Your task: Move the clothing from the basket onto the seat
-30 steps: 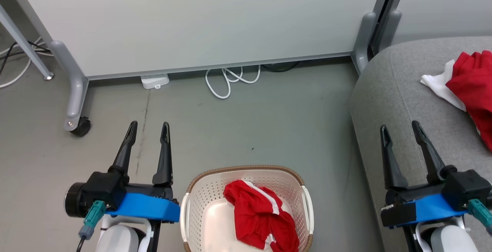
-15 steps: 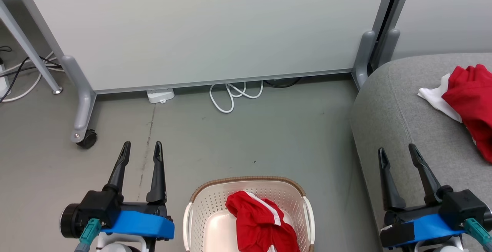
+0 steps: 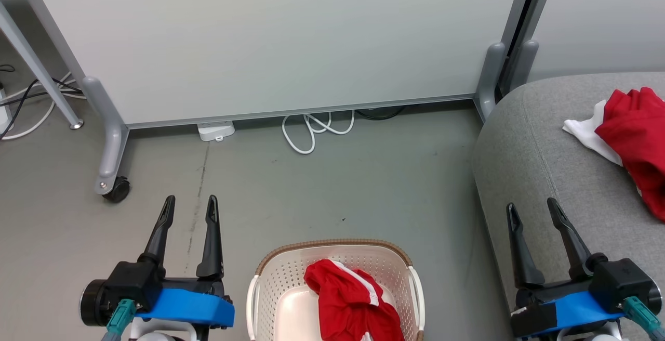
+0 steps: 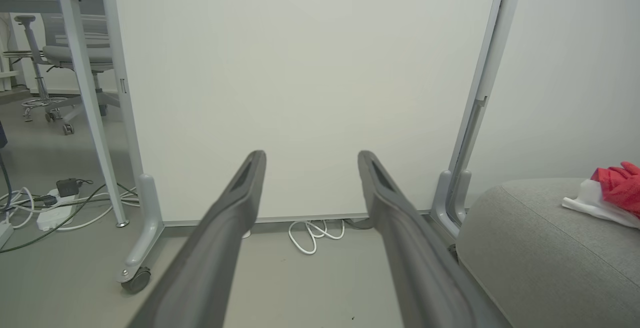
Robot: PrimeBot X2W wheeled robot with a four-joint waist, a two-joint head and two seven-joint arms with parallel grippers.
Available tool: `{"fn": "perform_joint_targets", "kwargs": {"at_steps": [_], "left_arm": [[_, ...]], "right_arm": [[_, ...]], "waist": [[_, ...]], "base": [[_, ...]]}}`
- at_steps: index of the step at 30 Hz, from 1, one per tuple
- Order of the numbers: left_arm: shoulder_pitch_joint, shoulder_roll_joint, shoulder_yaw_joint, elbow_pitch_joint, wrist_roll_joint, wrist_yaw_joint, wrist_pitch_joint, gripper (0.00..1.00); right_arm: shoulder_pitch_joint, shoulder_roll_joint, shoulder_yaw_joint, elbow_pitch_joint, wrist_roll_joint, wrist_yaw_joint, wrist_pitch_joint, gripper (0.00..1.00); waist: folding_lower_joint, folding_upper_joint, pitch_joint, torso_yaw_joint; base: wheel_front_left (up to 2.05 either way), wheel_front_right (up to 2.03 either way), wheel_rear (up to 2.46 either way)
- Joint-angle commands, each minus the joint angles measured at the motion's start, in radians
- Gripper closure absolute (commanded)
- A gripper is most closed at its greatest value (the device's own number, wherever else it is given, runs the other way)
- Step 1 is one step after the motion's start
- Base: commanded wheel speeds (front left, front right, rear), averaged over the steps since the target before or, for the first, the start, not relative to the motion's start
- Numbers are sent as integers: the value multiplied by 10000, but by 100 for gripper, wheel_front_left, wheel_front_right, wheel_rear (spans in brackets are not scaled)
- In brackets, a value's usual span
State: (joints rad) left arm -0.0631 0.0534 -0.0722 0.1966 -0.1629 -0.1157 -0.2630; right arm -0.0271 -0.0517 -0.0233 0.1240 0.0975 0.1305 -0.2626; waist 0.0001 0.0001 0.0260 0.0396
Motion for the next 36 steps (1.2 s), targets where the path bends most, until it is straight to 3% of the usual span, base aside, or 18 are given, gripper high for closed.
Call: {"fn": "perform_joint_targets", "kwargs": {"at_steps": [1, 9, 18, 36], "left_arm": [[73, -9, 70, -13, 62, -79, -26, 0], [-89, -24, 63, 217, -83, -107, -28, 0], [-930, -29, -617, 913, -343, -175, -26, 0], [-3870, 813, -3547, 3872, -1433, -177, -27, 0]], "right_arm": [[114, 21, 14, 25, 14, 5, -34, 0], [48, 22, 65, 52, 100, 5, -34, 0], [-311, 20, 120, -53, 18, 5, -34, 0], [-1894, 16, -2, -581, -238, 3, -34, 0]], "waist": [[-1, -1, -4, -7], [-1, -1, 46, -56], [-1, -1, 455, -258], [-1, -1, 3096, -1274]], "base": [[0, 0, 0], [0, 0, 0], [0, 0, 0], [0, 0, 0]]}}
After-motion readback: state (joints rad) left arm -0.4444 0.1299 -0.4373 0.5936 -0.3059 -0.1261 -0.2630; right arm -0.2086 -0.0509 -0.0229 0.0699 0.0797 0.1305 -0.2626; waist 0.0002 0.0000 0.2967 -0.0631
